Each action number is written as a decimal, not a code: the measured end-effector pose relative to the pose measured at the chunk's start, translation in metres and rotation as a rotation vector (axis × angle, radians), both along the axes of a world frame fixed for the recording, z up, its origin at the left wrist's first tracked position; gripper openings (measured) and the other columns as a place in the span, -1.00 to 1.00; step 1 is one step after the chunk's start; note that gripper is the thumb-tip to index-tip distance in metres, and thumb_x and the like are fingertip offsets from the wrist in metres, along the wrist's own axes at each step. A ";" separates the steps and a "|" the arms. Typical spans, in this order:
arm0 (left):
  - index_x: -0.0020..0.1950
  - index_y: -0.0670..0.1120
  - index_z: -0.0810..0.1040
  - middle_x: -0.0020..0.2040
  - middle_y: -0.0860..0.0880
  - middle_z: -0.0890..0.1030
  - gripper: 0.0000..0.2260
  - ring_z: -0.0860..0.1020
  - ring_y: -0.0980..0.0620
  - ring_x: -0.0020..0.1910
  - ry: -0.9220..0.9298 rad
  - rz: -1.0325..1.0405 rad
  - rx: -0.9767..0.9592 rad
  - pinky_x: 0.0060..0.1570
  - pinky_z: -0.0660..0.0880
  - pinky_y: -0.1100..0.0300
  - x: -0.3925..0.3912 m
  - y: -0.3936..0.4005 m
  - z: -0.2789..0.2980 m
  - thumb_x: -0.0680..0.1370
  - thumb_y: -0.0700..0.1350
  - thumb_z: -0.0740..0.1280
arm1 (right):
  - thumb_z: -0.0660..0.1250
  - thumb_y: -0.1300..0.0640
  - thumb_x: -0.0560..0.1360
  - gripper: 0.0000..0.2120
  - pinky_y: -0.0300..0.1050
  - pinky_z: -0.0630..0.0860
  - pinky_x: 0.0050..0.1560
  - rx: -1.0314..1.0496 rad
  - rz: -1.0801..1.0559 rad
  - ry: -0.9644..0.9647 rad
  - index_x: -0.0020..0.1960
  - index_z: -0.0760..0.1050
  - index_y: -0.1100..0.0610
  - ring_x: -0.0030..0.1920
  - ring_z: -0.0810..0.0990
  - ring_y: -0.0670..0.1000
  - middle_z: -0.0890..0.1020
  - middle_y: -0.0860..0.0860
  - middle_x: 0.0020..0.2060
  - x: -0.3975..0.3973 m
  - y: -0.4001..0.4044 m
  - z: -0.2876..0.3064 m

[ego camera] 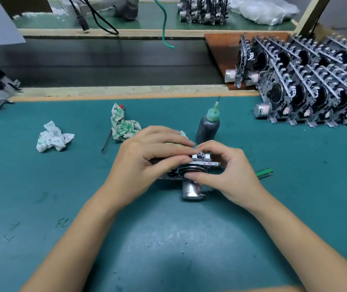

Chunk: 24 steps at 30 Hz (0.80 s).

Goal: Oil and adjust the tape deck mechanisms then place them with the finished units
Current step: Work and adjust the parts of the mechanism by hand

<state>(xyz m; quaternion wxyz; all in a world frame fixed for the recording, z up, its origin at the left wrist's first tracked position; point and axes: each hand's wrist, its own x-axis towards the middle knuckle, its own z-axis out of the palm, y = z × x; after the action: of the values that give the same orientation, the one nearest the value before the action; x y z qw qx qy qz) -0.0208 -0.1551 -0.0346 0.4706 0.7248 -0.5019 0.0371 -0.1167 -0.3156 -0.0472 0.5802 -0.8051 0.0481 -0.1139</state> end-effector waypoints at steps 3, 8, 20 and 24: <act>0.12 -0.03 0.59 0.02 0.14 0.63 -0.79 0.52 0.09 0.15 0.041 0.002 0.015 0.19 0.41 0.25 0.000 0.000 0.000 0.49 -0.07 0.37 | 0.56 0.28 0.29 -0.75 -0.21 0.50 -0.01 0.029 0.011 0.000 -0.09 0.59 0.11 -0.15 0.60 -0.08 0.66 0.03 -0.18 0.000 -0.001 0.001; 0.13 -0.02 0.58 0.05 0.12 0.63 -0.79 0.52 0.08 0.19 0.058 0.014 0.011 0.22 0.40 0.25 -0.002 0.001 0.000 0.50 -0.06 0.34 | 0.55 0.21 0.27 -0.75 -0.20 0.50 0.00 0.041 0.027 -0.012 -0.09 0.60 0.13 -0.14 0.60 -0.07 0.64 0.02 -0.19 0.000 -0.001 0.000; 0.06 0.03 0.61 0.01 0.12 0.65 -0.84 0.57 0.15 0.08 0.004 -0.002 -0.011 0.15 0.42 0.27 -0.002 0.001 0.000 0.52 -0.07 0.32 | 0.52 0.05 0.28 -0.67 -0.25 0.45 0.13 -0.120 0.093 0.035 0.03 0.58 -0.02 0.03 0.58 -0.14 0.65 -0.16 -0.08 -0.003 -0.016 -0.005; 0.03 0.07 0.61 -0.02 0.17 0.64 -0.87 0.59 0.17 0.04 0.003 -0.009 -0.022 0.11 0.48 0.17 -0.003 0.001 0.000 0.52 -0.08 0.32 | 0.48 -0.10 0.29 -0.66 -0.08 0.52 0.01 -0.621 -0.001 -0.112 -0.02 0.65 0.05 -0.05 0.54 -0.09 0.62 -0.19 -0.14 -0.011 -0.031 -0.009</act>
<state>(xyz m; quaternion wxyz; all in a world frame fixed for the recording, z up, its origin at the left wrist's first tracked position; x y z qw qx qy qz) -0.0235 -0.1539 -0.0342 0.4792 0.7174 -0.5041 0.0394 -0.1279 -0.3463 -0.0559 0.3082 -0.9362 -0.0206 -0.1678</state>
